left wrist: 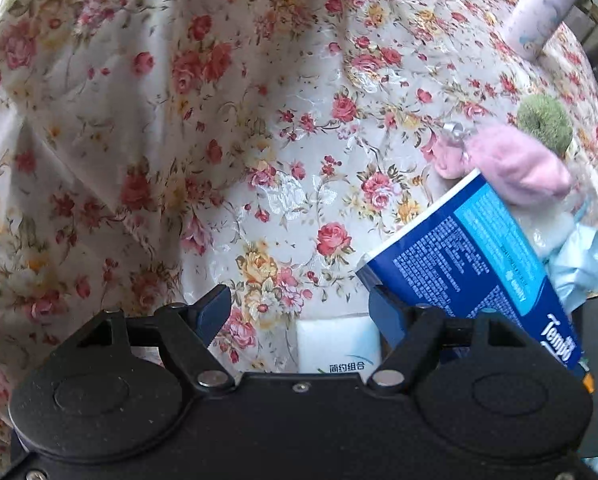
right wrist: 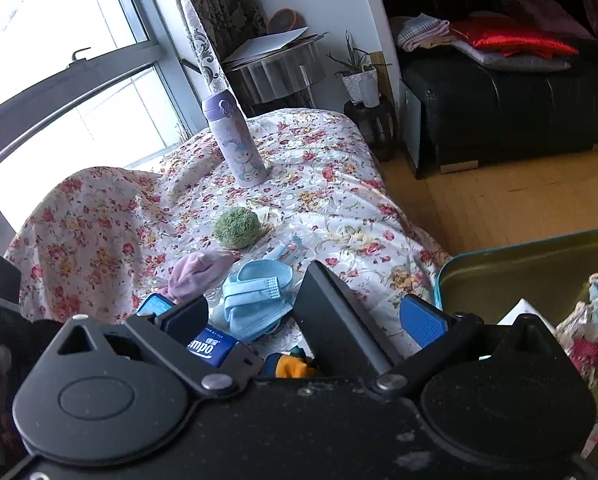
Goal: Organize soft objects
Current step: 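Grasp the small white tissue packet with the left tool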
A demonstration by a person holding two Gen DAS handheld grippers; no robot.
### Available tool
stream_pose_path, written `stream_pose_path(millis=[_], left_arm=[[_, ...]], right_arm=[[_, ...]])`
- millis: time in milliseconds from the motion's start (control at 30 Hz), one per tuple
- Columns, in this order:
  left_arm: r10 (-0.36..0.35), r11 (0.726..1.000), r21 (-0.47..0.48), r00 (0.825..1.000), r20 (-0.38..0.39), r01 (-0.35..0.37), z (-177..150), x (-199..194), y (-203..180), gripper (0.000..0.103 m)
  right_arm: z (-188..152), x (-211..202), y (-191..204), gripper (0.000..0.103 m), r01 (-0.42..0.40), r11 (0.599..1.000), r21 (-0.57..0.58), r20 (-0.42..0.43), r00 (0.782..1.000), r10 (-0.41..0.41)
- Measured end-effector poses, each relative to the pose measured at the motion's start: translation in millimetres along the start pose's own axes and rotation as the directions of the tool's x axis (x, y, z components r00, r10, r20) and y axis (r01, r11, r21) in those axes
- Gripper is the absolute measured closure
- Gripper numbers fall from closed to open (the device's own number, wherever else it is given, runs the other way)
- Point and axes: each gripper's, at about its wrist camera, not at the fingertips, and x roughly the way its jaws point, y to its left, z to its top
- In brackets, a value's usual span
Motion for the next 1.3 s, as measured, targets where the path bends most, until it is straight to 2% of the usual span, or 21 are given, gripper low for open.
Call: stream_pose_path(millis=[100,167,233,267,333,367,400,433,467,533,600,667,767,867,1000,1033,1133,1200,1233,1300], left_arm=[[-0.024,0.998,0.057,0.999,-0.028,0.025,-4,1,-4,0.030],[-0.017,0.989,0.145,0.999,-0.039,0.023,-6,1,-15,0.030],[-0.001,0.968,0.250,0.999,-0.043,0.012,-8,-1,-27,0.030],[-0.008,0.948,0.318,0.999,-0.050,0.024,-9,-4,-35,0.030],[-0.013,0.882,0.470,0.998,-0.068,0.044,-12,-9,-49,0.027],[0.004,0.830,0.557,0.999,-0.055,0.027,-16,-13,-57,0.027],[0.015,0.772,0.636,0.999,-0.028,0.006,-20,-18,-64,0.027],[0.016,0.704,0.711,1.000,-0.013,-0.002,-25,-21,-70,0.023],[0.014,0.637,0.771,1.000,-0.018,0.005,-29,-23,-73,0.022],[0.011,0.530,0.847,0.998,-0.061,0.046,-37,-21,-76,0.021],[0.024,0.473,0.879,0.996,-0.085,0.064,-42,-15,-76,0.021],[0.039,0.443,0.892,0.992,-0.119,0.090,-44,-5,-71,0.022],[0.057,0.426,0.896,0.985,-0.162,0.123,-46,9,-65,0.022],[0.088,0.399,0.910,0.983,-0.163,0.115,-48,23,-64,0.022],[0.060,0.379,0.916,0.985,-0.163,0.128,-50,26,-71,0.024],[0.064,0.375,0.919,0.985,-0.160,0.125,-52,28,-73,0.027],[0.070,0.379,0.918,0.986,-0.152,0.115,-55,31,-78,0.030],[0.044,0.411,0.903,0.987,-0.154,0.122,-53,27,-77,0.032],[0.033,0.439,0.888,0.986,-0.165,0.134,-49,25,-75,0.032],[0.008,0.519,0.836,0.977,-0.213,0.178,-42,23,-69,0.032]], right_arm=[[-3,-2,-4,0.001,-0.018,1.000,0.021,-0.005,1.000,0.019],[-5,-4,-6,0.001,-0.031,0.999,0.032,-0.009,0.999,0.031],[-8,-8,-9,0.001,-0.042,0.998,0.039,-0.016,0.999,0.042],[-10,-10,-10,0.001,-0.044,0.998,0.041,-0.019,0.999,0.045],[-13,-14,-11,0.001,-0.047,0.998,0.041,-0.023,0.999,0.048],[-15,-16,-13,0.001,-0.049,0.998,0.041,-0.025,0.998,0.050],[-17,-17,-14,0.000,-0.049,0.998,0.042,-0.026,0.998,0.050],[-19,-19,-14,0.000,-0.050,0.998,0.043,-0.027,0.998,0.051],[-20,-20,-15,0.000,-0.052,0.998,0.046,-0.030,0.998,0.053],[-23,-20,-15,0.000,-0.057,0.997,0.049,-0.040,0.997,0.059],[-25,-21,-14,0.000,-0.064,0.997,0.049,-0.046,0.997,0.066],[-27,-23,-10,0.000,-0.071,0.997,0.042,-0.052,0.996,0.074],[-30,-24,-4,0.000,-0.079,0.997,0.017,-0.062,0.995,0.079],[-33,-25,5,0.000,-0.082,0.996,-0.023,-0.072,0.994,0.080],[-41,-25,17,0.000,-0.088,0.994,-0.069,-0.086,0.993,0.082],[-43,-24,19,0.000,-0.090,0.993,-0.073,-0.091,0.992,0.084],[-48,-20,26,0.001,-0.098,0.991,-0.090,-0.110,0.990,0.087],[-51,-20,31,0.000,-0.096,0.989,-0.113,-0.114,0.990,0.083],[-53,-20,34,0.001,-0.095,0.987,-0.128,-0.115,0.990,0.080],[-56,-17,39,0.001,-0.093,0.984,-0.150,-0.121,0.990,0.075]])
